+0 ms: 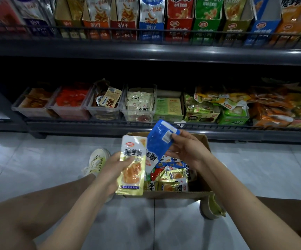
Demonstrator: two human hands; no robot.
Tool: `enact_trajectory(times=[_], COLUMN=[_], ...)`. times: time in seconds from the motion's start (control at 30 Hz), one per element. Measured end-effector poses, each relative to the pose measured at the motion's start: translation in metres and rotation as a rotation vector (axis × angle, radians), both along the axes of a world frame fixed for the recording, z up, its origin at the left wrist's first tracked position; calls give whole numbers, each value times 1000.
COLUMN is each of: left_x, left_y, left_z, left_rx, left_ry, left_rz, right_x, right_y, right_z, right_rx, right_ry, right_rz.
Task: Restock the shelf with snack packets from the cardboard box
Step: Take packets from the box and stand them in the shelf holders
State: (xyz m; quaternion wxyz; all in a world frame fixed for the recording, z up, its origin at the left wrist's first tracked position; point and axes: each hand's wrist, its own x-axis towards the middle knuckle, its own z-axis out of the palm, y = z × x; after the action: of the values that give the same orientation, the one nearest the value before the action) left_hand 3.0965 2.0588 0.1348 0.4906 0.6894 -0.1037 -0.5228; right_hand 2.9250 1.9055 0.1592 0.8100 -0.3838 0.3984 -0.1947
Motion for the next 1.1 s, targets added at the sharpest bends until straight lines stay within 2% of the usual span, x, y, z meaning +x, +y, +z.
enact_trajectory(times=[0.17, 0.23, 0.33, 0.4, 0.5, 0.57, 0.67, 0.73, 0.9, 1.1], left_x=[15, 9, 4, 2, 0, 0, 1, -1, -5, -5], left_y=[-4, -14, -28, -31, -35, -34, -30, -29, -30, -35], left_z=[3, 13, 28, 34, 33, 31, 30, 31, 30, 39], left_rx=[42, 27, 16, -19, -81, -122, -166, -185, -207, -213], left_ry=[-55, 70, 359, 404, 275, 157, 61, -4, -107, -202], left_rz=[158, 177, 215, 170, 169, 179, 124, 50, -129, -95], right_x=[-5, -2, 3, 3, 1, 0, 4, 11, 23, 16], right_y=[-2, 9, 28, 34, 32, 27, 18, 15, 14, 6], right_z=[10, 12, 9, 3, 1, 1, 3, 2, 0, 25], right_rx=[-171, -213, -355, -424, -415, -393, -457, -446, -397, -524], right_ry=[-57, -120, -201, -229, -236, -220, -3, 95, 165, 247], right_rz=[-31, 46, 245, 403, 446, 311, 123, 125, 181, 171])
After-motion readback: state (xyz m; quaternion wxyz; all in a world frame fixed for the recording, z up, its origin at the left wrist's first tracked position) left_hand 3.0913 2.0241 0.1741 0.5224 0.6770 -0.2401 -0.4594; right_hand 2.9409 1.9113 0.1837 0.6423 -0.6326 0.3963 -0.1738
